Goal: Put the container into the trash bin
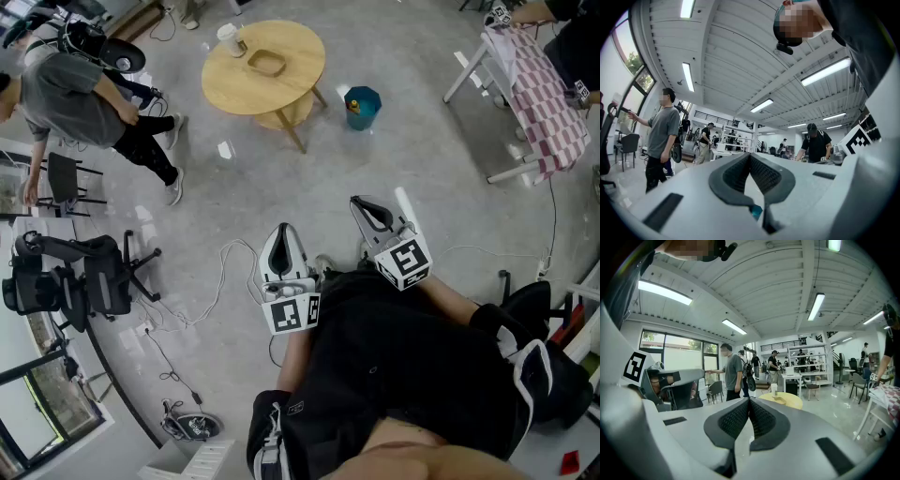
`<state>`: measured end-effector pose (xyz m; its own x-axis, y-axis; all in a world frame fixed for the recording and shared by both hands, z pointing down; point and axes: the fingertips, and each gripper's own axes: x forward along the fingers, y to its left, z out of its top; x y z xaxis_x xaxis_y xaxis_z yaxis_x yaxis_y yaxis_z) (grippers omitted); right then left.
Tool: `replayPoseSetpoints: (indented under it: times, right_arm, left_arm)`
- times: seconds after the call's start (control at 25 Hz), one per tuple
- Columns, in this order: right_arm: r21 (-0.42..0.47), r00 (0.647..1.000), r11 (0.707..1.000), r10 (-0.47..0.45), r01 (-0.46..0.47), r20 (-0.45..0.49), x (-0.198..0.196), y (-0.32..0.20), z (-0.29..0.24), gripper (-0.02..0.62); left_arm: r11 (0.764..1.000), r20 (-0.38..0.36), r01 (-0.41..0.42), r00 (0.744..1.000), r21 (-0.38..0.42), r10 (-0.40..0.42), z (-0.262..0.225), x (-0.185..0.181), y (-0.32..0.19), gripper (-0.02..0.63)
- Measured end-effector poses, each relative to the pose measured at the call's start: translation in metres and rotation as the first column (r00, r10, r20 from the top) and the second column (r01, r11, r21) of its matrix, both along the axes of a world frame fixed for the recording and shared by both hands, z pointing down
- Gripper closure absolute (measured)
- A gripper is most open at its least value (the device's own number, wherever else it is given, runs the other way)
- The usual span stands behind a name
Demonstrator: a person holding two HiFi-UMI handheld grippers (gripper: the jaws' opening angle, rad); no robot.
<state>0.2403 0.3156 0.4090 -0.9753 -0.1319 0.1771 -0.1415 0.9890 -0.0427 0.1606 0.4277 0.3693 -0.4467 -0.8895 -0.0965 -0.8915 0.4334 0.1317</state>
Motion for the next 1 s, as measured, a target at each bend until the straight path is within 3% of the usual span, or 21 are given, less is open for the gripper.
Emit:
replayPoseSetpoints:
  times: [0.6, 1.0]
  right_arm:
    - [-0.001, 0.999, 1.0, 0.002, -0.002, 0.049, 0.015, -0.019, -0.01, 0.57]
    - [0.007, 0.998, 0.998, -0.058, 0.058, 0.031, 0.034, -0.053, -0.002, 0.569]
  left_arm:
    - [1.0, 0.001, 0.004, 1.0, 0.012, -0.004, -0.003, 0.014, -0.019, 0.597]
    - [0.997, -0.014, 0.075, 0.997, 0.0, -0.075, 0.002, 0.036, -0.046, 0.597]
